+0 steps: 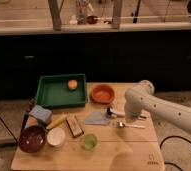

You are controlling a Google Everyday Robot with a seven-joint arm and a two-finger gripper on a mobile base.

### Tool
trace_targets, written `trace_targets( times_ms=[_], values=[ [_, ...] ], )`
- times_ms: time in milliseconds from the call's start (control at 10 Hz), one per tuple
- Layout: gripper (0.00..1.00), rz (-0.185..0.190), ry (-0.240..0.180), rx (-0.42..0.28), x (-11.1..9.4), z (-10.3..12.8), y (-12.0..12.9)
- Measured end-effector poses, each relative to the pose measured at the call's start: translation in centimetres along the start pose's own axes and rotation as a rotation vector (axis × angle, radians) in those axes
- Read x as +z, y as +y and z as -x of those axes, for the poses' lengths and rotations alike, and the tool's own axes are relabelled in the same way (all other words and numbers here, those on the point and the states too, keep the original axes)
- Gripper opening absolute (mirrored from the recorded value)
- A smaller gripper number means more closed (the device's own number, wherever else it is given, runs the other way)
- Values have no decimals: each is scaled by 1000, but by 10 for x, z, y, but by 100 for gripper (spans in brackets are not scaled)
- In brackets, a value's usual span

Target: Place fork in red bowl

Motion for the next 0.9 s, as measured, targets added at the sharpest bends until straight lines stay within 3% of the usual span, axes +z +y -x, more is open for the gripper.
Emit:
trace_targets(
  times_ms=[900],
  values=[
    [80, 35, 20, 64, 26, -15, 27]
  ],
)
